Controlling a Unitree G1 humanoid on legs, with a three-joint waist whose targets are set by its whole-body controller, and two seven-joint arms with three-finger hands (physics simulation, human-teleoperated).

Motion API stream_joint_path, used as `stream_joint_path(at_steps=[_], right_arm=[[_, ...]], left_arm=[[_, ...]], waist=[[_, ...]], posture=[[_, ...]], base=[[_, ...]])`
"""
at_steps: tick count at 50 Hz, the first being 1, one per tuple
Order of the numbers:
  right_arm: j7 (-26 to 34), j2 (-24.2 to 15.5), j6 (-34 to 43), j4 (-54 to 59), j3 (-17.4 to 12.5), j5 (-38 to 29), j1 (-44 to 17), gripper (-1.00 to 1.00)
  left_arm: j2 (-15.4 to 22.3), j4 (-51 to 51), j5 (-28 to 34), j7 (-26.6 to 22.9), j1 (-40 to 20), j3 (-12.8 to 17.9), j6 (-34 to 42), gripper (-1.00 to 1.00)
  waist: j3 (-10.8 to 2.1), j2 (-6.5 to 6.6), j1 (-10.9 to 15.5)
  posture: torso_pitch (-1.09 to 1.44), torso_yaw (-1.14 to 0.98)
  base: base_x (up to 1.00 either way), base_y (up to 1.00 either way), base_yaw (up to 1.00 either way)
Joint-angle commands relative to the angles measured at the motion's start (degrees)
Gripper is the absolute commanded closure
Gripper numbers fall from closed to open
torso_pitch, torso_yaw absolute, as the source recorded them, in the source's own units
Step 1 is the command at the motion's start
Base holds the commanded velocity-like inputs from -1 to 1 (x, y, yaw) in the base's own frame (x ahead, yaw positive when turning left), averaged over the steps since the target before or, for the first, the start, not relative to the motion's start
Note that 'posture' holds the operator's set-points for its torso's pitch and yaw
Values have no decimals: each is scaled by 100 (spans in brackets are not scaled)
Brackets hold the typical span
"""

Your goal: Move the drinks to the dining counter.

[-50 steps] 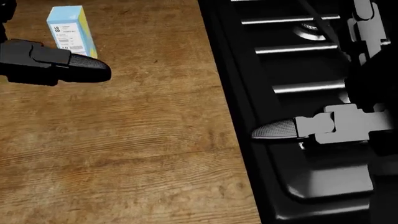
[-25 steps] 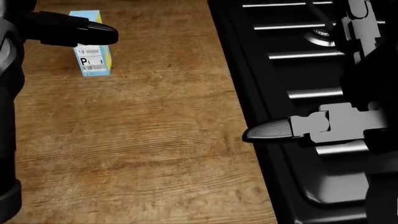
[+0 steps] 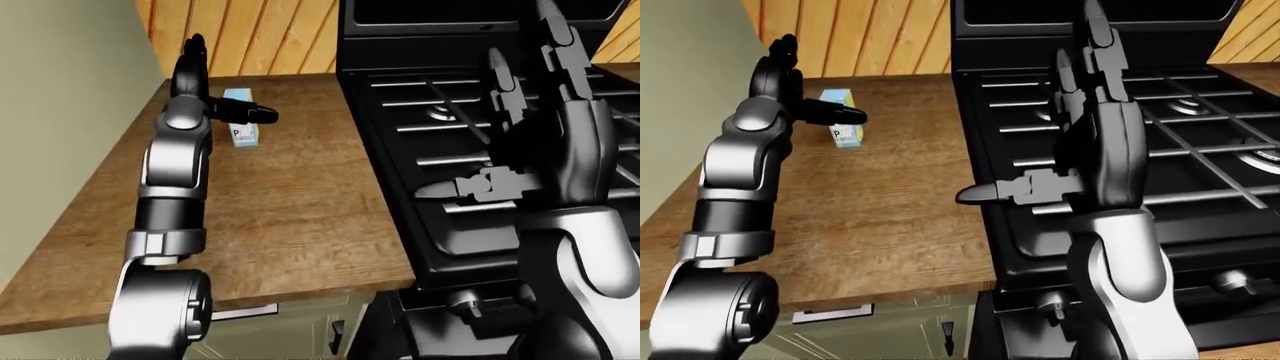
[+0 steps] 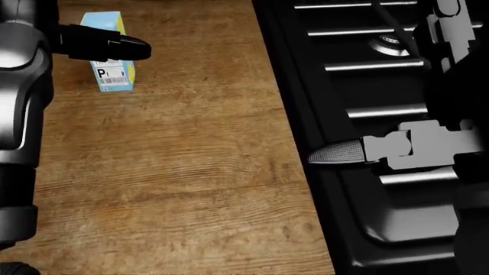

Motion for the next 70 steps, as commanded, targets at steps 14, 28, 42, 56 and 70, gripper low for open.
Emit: stream_joint_path(at_steps=[14,28,42,56,70], right_arm=[[-30,-36,-233,-35,-21,2,-76,-100],[-2,44,-351,-4,71,-91,16,-100],[52,78,-432,39,68,-133,76,-100],[59,88,-437,26,71,-140,93,-100],[64,95,-440,22,55,-138,106,-100]], left_arm=[[88,1256,89,6,-599,-41,-777,-100],[88,2298,18,203,-884,1,-1319,-100],[11,2763,-32,317,-1010,-55,-1554,-100],[-44,3067,-15,360,-995,-60,-1725,-47],[-85,2991,12,354,-932,-80,-1740,22]], waist=[[-169,-4,9],[-199,-9,1],[-221,-3,-6],[-227,-1,-11],[-240,11,0]], posture=[[0,0],[0,0],[0,0],[0,0],[0,0]], base=[[0,0,0],[0,0,0],[0,0,0],[0,0,0],[0,0,0]])
